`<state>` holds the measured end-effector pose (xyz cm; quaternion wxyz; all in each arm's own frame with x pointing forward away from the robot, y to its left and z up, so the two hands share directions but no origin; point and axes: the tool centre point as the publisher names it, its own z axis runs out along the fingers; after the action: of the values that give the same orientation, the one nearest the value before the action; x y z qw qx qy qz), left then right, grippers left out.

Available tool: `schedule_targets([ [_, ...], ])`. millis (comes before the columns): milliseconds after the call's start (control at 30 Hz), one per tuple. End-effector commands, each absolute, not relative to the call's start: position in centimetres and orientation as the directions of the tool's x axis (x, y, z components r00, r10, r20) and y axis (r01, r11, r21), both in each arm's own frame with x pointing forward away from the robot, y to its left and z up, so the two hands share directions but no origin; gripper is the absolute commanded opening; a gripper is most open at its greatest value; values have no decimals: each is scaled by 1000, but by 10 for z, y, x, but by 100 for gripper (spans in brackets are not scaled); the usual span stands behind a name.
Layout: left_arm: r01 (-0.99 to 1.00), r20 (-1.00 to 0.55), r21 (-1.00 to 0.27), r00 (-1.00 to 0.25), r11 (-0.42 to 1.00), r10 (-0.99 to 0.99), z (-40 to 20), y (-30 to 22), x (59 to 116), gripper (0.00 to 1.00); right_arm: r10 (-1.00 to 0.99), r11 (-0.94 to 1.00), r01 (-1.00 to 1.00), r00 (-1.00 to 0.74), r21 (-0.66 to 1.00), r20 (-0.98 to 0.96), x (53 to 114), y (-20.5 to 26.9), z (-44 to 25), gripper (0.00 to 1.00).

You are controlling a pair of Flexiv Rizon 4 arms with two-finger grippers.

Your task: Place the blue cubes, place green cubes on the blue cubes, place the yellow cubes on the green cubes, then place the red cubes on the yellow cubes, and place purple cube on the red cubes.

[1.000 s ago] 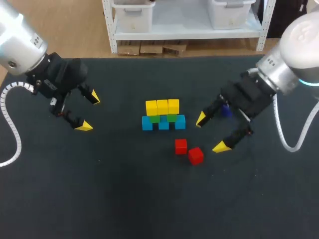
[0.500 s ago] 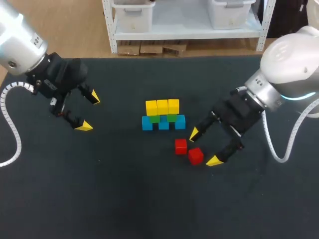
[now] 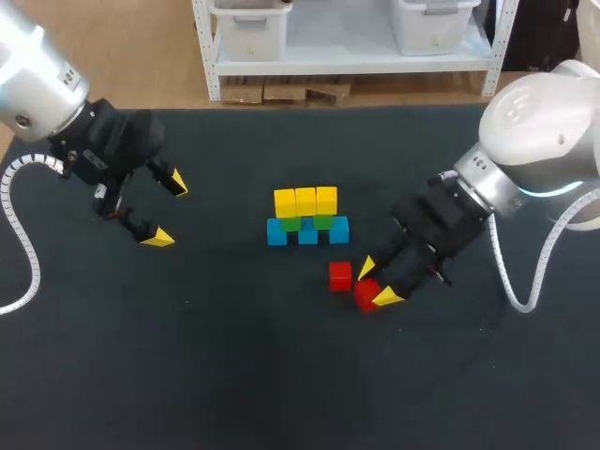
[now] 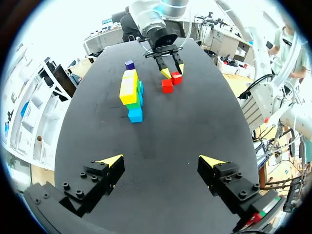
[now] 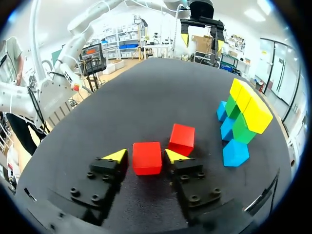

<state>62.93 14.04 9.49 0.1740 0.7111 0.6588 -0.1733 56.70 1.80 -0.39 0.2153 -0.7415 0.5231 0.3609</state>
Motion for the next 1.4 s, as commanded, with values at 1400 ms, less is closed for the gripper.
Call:
schedule_targets([
  [1400,997,-480,23,76,-74,874,94,142,629,100,-656,-59,-994,108,-92,-747,691,68,119,0],
])
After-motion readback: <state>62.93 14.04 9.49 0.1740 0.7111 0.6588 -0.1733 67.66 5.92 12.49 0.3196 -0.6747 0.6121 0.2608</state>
